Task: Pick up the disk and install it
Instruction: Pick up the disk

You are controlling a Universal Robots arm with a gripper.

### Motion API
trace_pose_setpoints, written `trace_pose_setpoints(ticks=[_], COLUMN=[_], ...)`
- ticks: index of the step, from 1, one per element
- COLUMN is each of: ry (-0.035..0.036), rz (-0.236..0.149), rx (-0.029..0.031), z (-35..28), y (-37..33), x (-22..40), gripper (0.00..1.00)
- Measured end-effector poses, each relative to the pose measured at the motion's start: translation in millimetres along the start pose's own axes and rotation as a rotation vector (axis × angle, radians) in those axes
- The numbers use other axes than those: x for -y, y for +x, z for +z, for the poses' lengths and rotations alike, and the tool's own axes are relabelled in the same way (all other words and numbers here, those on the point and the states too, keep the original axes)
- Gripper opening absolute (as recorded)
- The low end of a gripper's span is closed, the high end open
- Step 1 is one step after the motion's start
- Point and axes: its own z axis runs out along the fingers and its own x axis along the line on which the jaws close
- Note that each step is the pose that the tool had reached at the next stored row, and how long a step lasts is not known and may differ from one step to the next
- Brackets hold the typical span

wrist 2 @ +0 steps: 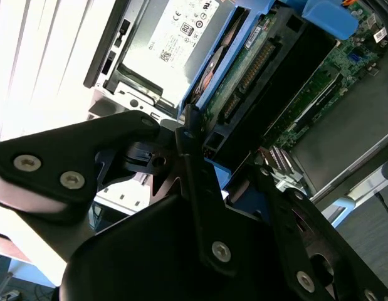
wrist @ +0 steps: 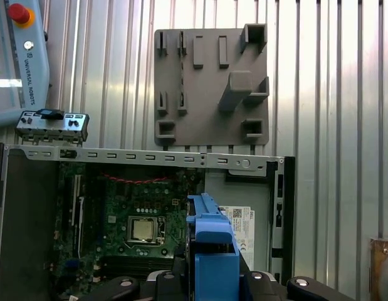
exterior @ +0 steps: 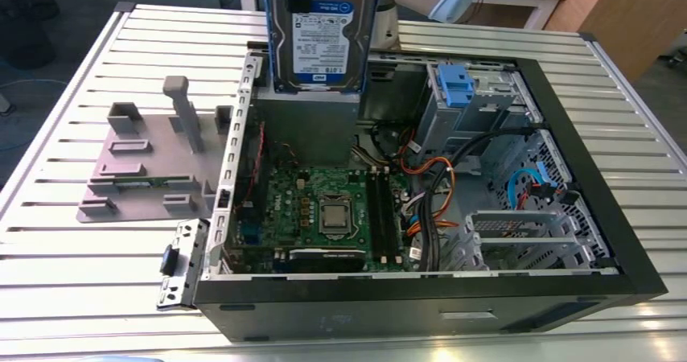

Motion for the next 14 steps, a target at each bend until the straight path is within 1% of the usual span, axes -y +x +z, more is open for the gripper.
trace_pose_setpoints(ticks=[14], ry=[0.0], rz=[0.0], rx=[0.0], z=[0.2], y=[4.1], x=[0.2], gripper=[0.37])
